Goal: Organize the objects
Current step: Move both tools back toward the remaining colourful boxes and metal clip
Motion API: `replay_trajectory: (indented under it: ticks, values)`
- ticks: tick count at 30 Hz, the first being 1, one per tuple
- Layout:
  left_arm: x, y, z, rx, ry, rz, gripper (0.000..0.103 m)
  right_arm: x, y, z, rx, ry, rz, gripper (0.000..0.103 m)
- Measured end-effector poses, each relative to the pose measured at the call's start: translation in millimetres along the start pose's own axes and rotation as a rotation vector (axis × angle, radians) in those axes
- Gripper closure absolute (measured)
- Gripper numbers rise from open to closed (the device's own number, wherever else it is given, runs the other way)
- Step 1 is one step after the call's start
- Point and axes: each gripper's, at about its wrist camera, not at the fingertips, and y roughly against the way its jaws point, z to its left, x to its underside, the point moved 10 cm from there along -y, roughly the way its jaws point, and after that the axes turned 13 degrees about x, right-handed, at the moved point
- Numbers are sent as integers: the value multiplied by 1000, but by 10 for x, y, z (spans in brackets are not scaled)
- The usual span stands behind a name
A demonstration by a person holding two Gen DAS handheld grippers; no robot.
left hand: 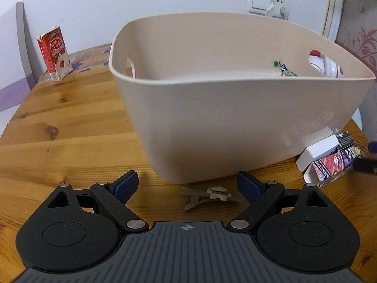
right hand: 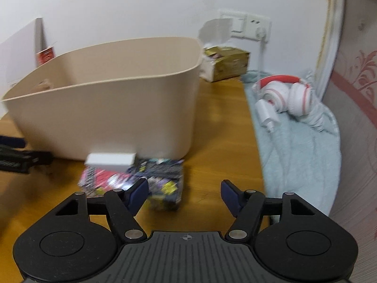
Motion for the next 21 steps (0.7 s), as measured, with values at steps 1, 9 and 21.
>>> replay_trajectory:
  ticks: [1, 9, 21]
  values:
    - [14, -8, 5, 5, 4, 5, 11, 31, 8, 41, -17, 11, 14, 38]
    - [53, -9, 42, 27, 30, 20, 11, -39, -23, 136, -138, -73, 10, 35]
    - [168, 86, 94, 37, 5, 62, 11, 157, 76, 608, -291, 12, 60, 35]
